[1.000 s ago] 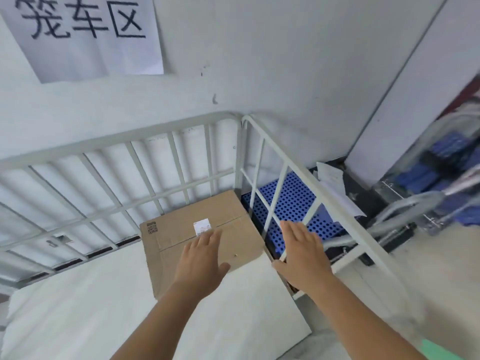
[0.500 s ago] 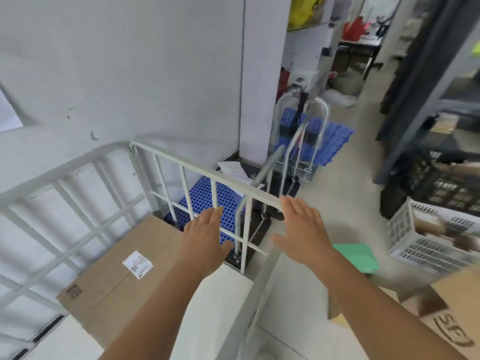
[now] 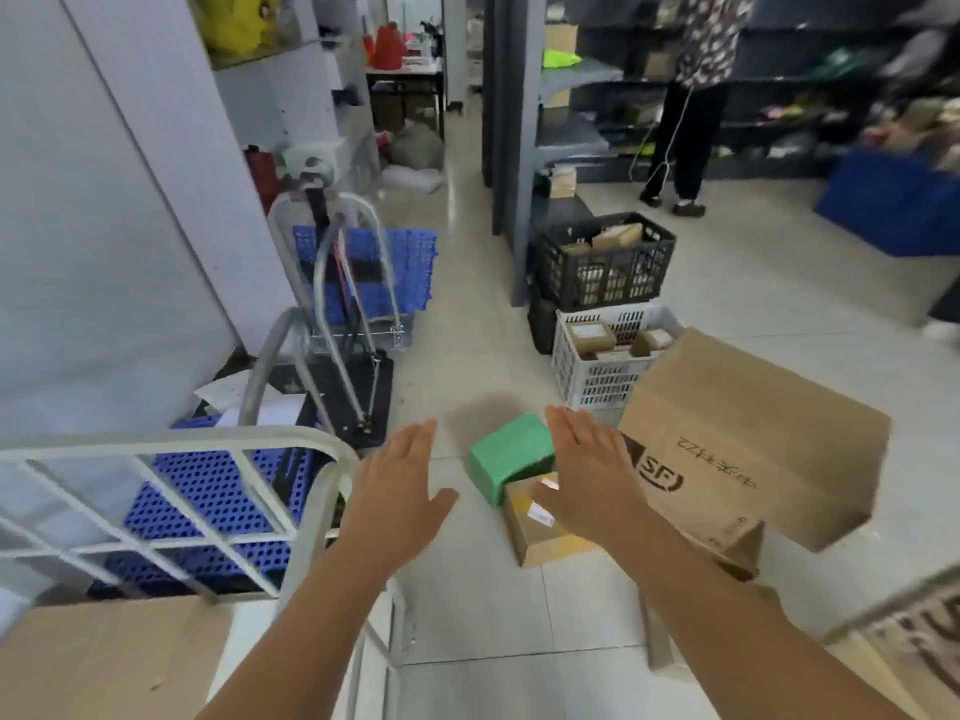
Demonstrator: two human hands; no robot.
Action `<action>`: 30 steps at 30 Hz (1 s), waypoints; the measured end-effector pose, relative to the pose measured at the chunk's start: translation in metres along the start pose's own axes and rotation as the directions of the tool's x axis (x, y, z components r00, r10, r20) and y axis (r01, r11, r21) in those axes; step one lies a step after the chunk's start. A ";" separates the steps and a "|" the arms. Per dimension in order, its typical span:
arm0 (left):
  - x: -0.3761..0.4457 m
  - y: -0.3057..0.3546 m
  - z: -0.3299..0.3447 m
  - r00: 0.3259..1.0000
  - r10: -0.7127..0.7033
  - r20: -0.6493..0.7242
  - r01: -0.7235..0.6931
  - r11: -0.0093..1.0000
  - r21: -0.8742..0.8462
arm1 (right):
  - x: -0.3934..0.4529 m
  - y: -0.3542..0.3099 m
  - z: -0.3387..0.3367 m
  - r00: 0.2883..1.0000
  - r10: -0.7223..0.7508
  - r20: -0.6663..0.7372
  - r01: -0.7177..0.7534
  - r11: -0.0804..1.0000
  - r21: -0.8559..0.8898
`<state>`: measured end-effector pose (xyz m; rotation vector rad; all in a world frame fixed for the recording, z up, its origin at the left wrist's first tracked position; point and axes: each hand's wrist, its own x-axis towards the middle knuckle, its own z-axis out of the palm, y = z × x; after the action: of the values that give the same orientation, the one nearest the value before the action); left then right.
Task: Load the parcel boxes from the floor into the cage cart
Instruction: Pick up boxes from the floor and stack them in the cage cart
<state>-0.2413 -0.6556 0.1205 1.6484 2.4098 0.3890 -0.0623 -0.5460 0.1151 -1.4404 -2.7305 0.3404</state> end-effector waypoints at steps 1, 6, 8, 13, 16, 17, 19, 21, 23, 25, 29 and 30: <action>0.007 0.015 0.008 0.999 0.031 0.019 -0.031 1.000 0.004 | -0.005 0.018 -0.001 0.999 0.037 0.004 -0.037 0.999 0.003; 0.035 0.099 0.042 0.983 0.157 0.092 -0.159 0.987 0.015 | -0.027 0.112 -0.009 0.982 0.188 0.004 -0.188 0.982 0.022; 0.046 0.131 0.057 0.974 0.184 0.129 -0.189 0.982 0.025 | -0.034 0.150 -0.013 0.974 0.225 -0.018 -0.225 0.974 0.035; 0.075 0.201 0.098 0.952 0.245 0.183 -0.258 0.965 0.052 | -0.051 0.241 -0.019 0.943 0.334 -0.005 -0.333 0.941 0.054; 0.093 0.244 0.119 0.939 0.260 0.223 -0.285 0.955 0.086 | -0.060 0.290 -0.020 0.917 0.399 -0.016 -0.397 0.916 0.061; 0.100 0.255 0.126 0.934 0.266 0.239 -0.295 0.951 0.092 | -0.062 0.304 -0.020 0.907 0.422 -0.013 -0.420 0.905 0.065; 0.115 0.275 0.139 0.923 0.278 0.267 -0.312 0.945 0.093 | -0.064 0.331 -0.018 0.884 0.468 0.003 -0.467 0.881 0.079; 0.132 0.290 0.149 0.913 0.297 0.281 -0.333 0.939 0.089 | -0.061 0.353 -0.014 0.858 0.514 0.014 -0.513 0.852 0.101; 0.151 0.303 0.158 0.899 0.325 0.294 -0.362 0.929 0.079 | -0.055 0.372 -0.009 0.833 0.553 0.016 -0.551 0.826 0.114; 0.172 0.312 0.167 0.890 0.343 0.302 -0.378 0.924 0.065 | -0.048 0.387 -0.005 0.809 0.588 0.024 -0.586 0.801 0.124; 0.221 0.324 0.185 0.877 0.358 0.320 -0.392 0.919 0.047 | -0.025 0.412 0.002 0.760 0.648 0.051 -0.649 0.752 0.114; 0.235 0.326 0.189 0.871 0.364 0.331 -0.399 0.916 0.044 | -0.016 0.417 0.003 0.745 0.664 0.055 -0.666 0.738 0.109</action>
<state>0.0193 -0.3045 0.0440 2.0624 1.8993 0.0335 0.2852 -0.3320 0.0260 -2.3372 -2.0334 0.5182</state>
